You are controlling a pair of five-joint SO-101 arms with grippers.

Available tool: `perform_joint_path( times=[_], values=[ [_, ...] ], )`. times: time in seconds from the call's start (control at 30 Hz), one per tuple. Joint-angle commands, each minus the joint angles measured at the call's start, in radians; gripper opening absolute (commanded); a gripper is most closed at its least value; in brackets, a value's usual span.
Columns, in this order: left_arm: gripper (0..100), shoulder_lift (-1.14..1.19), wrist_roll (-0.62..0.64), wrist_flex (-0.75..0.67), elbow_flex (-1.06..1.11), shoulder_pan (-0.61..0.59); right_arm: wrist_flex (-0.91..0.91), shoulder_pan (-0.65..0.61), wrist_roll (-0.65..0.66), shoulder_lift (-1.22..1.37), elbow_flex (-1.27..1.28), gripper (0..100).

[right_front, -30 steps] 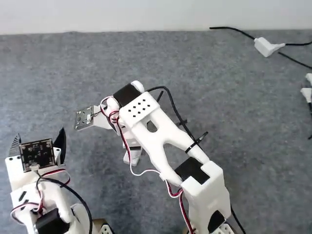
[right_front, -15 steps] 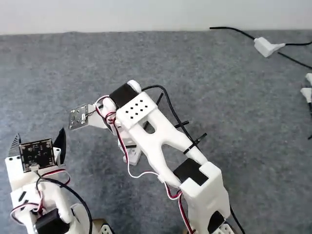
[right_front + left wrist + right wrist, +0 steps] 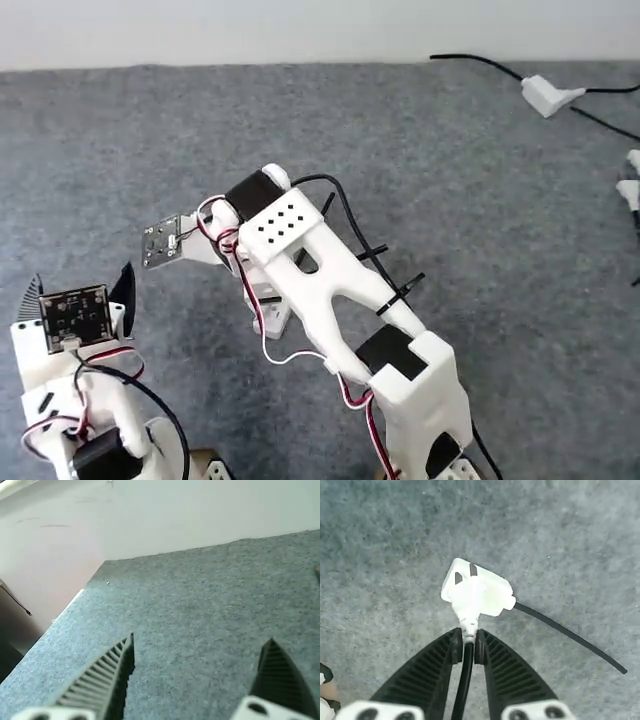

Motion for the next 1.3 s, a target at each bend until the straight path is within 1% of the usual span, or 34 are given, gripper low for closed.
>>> perform_joint_path(
  times=[0.0,0.3,0.43,0.63,0.9,1.03,1.27],
  values=[
    [37,-0.017,0.008,0.002,-0.008,-0.006,0.045,0.015,0.031,-0.056,-0.061,0.8],
    [37,-0.017,0.006,-0.009,0.019,-0.002,0.045,0.059,0.259,-0.058,0.020,0.8],
    [37,-0.017,0.008,-0.031,0.030,-0.002,0.045,0.108,0.334,-0.062,0.026,0.8],
    [37,-0.017,0.008,-0.031,0.030,0.000,0.045,0.125,0.351,-0.053,0.031,0.8],
    [37,-0.017,0.008,-0.029,0.030,0.000,0.045,0.065,0.351,-0.053,0.084,0.8],
    [37,-0.017,0.008,-0.029,0.030,0.000,0.045,0.059,0.351,-0.065,0.083,0.8],
    [37,-0.017,0.009,-0.029,0.030,0.000,0.045,0.059,0.350,-0.156,0.080,0.8]
  ],
)
